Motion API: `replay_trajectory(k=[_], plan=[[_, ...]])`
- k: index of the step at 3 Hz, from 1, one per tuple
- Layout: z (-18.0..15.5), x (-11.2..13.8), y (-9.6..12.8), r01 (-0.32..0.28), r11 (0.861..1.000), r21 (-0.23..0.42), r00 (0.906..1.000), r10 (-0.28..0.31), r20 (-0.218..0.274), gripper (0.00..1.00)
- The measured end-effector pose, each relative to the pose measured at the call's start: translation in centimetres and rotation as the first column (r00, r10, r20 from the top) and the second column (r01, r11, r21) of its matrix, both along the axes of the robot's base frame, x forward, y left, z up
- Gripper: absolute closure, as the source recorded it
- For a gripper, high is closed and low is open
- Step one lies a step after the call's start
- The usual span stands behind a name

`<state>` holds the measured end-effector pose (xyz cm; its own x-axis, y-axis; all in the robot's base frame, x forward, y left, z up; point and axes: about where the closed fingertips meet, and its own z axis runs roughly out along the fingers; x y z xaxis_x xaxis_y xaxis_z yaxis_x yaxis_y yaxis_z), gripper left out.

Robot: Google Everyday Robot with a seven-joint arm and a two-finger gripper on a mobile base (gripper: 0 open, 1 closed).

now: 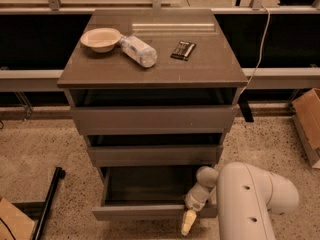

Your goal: Open bottom drawer

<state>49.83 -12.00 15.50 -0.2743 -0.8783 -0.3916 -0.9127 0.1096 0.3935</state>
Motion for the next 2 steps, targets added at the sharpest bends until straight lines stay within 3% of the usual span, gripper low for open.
replay_trajectory(k=[1, 2], plan=[[0.44, -3.69, 0.21, -0.069, 0.998, -0.004, 0.9937, 0.068, -0.089, 0.00], [0.44, -3.69, 0.21, -0.069, 0.998, -0.004, 0.9937, 0.068, -0.089, 0.00]])
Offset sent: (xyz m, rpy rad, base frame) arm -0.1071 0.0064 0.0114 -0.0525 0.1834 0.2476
